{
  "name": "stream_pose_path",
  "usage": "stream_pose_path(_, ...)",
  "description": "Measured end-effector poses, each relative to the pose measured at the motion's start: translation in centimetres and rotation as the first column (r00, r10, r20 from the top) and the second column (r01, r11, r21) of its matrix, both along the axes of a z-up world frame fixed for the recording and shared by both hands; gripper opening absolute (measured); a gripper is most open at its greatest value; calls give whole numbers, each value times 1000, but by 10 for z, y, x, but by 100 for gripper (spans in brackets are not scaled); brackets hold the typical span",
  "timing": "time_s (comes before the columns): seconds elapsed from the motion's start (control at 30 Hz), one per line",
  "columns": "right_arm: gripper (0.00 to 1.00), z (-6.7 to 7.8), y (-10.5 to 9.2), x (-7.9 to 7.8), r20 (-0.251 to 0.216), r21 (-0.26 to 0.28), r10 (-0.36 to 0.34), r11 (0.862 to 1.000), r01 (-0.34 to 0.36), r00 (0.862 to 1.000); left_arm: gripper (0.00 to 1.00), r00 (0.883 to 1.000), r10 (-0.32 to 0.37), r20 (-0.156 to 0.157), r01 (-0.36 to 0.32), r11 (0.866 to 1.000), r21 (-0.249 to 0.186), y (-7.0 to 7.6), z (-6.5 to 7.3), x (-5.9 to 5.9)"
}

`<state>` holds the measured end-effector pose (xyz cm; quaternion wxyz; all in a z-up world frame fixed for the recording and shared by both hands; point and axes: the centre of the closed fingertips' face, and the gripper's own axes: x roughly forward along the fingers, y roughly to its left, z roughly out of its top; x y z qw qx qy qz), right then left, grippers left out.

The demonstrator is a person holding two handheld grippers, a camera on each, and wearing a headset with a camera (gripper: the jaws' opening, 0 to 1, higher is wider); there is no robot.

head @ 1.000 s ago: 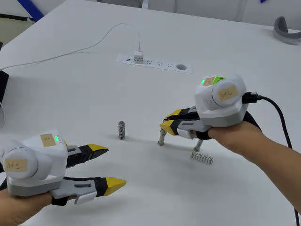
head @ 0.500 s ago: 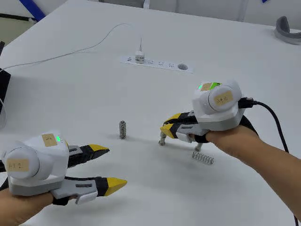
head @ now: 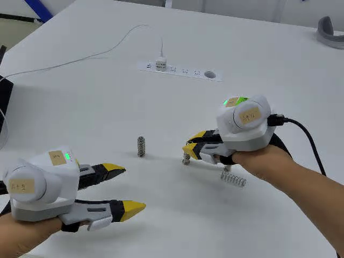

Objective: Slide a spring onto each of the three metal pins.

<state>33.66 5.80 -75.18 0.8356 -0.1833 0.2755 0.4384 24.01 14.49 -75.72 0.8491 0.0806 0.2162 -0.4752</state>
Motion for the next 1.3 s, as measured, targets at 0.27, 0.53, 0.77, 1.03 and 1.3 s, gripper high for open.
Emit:
stream_pose_path(0.27,12,-4,1,1,2,-7,-1,1000,1,1000,53,1000,-1,-1,1,1000,1,-1,0,0)
stream_pose_path(0.53,12,-8,1,1,1,-15,-3,1000,3,1000,52,1000,-2,-2,2,1000,1,0,-1,0)
stream_pose_path(0.77,12,-13,-1,1,-11,-23,-8,1000,7,1000,52,1000,-3,-3,3,1000,1,-1,-1,0)
stream_pose_path(1.03,13,-14,-1,1,-17,-21,-11,1000,11,1000,52,1000,-7,-2,7,1000,2,-2,-1,1)
stream_pose_path(1.3,16,-11,-2,-1,-4,-18,-10,1000,10,1000,52,1000,-13,0,13,1000,3,-3,0,1)
